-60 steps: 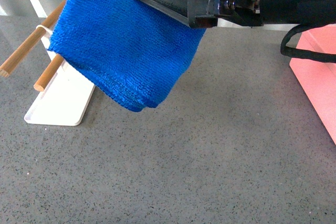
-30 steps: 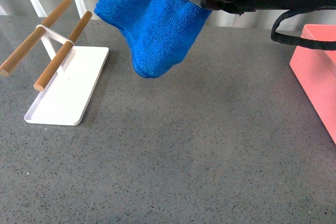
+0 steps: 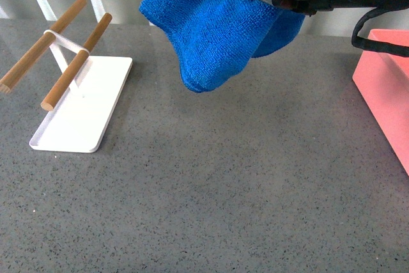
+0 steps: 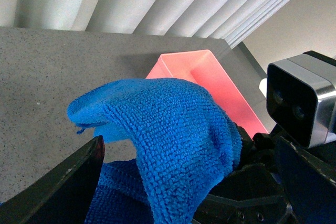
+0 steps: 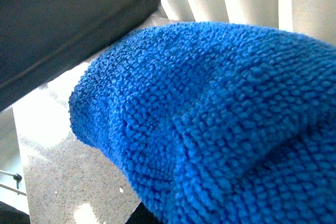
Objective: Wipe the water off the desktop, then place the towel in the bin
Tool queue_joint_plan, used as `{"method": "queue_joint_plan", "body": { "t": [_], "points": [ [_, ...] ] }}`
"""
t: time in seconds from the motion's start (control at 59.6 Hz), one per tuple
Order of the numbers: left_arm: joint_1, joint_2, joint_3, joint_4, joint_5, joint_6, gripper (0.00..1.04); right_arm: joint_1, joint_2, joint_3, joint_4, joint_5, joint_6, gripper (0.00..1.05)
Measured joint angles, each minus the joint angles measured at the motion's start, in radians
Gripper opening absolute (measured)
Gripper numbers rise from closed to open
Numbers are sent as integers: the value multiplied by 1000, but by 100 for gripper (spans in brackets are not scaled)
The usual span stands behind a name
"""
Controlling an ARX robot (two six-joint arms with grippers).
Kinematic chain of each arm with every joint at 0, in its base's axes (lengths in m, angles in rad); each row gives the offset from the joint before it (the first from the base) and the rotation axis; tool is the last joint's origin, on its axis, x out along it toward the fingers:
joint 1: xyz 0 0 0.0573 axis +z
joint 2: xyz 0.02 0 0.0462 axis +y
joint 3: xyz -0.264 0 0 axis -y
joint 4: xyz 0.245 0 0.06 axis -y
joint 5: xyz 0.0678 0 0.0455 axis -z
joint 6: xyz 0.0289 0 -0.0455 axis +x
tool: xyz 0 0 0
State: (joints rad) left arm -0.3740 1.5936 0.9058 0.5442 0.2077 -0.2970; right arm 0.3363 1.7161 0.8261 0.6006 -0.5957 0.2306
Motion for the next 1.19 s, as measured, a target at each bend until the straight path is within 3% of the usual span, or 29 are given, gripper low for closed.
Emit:
{"method": "queue_joint_plan", "body": {
  "t": [0.034,0.084,0.168,0.336,0.47,1.192],
  "points": [
    [-3,-18,-64,112,-194,79,80,0,-2,0,-3,0,-2,6],
    [4,-55,-147,208,-374,153,71,0,-2,-1,-7,-1,-5,6],
    [38,-123,-251,274,-501,220,59,-4,-3,-3,-17,0,-7,6],
    [115,-249,-426,323,-472,267,32,-11,-5,-5,-19,0,-10,6],
    [164,-357,-563,339,-406,280,3,-8,-12,-5,-26,-5,-15,6],
    [367,-793,-848,193,-212,290,4,-26,-37,-14,-63,-6,-42,6]
  ]
}}
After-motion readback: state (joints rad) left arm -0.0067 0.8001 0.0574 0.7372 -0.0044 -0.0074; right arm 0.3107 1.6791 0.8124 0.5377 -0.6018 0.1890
